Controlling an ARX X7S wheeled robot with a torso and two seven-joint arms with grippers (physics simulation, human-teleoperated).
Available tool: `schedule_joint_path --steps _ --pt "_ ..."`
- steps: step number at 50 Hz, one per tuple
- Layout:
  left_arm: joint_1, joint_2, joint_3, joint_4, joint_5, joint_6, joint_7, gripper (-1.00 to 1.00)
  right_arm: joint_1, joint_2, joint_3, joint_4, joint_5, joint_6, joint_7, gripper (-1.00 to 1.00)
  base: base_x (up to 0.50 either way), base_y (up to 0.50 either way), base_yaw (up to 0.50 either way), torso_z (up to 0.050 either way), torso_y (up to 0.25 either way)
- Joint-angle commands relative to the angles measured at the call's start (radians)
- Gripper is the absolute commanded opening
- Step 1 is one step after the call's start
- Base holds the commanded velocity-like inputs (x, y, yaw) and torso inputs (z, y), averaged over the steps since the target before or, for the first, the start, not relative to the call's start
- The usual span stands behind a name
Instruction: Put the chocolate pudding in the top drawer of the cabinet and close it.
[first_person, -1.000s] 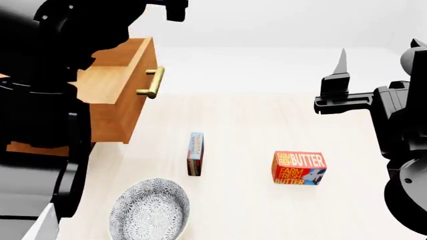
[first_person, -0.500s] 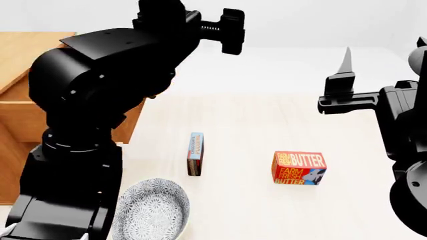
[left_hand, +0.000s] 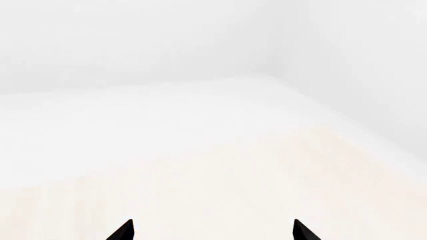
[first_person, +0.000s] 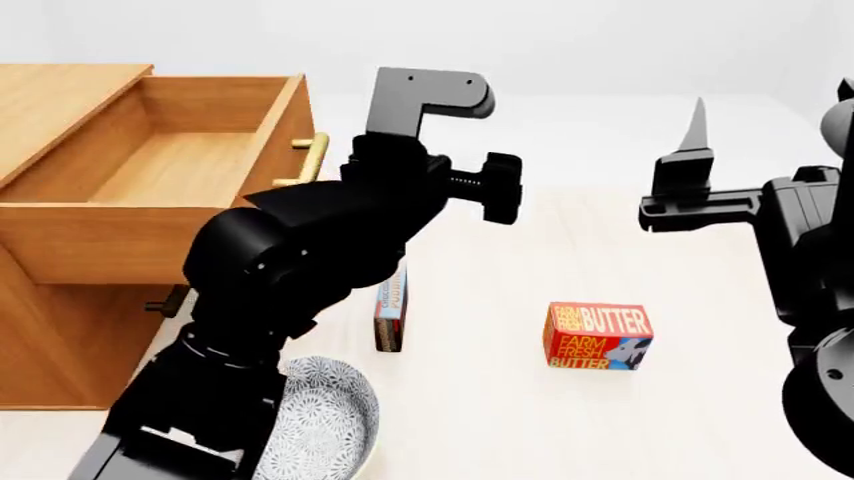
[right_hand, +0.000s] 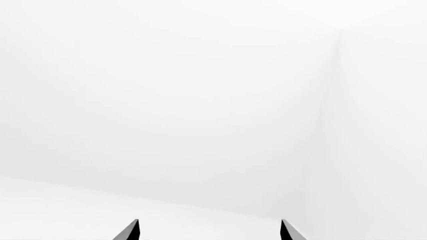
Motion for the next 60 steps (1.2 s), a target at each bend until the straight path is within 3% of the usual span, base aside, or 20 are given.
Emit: schedule_joint_path --steps 1,60 --pt "0.041 -0.007 0.063 -0.138 -0.006 0.081 0.002 1.00 -0.017 0.006 -0.008 0.006 -0.010 -0.022 -0.002 1.00 0.00 0.00 0.00 0.000 0.000" --pt "0.004 -0.043 0.125 -0.478 -0.002 0.218 -0.084 1.00 -0.024 0.013 -0.048 0.028 -0.019 -0.064 0.012 1.00 0.00 0.00 0.00 0.000 0.000"
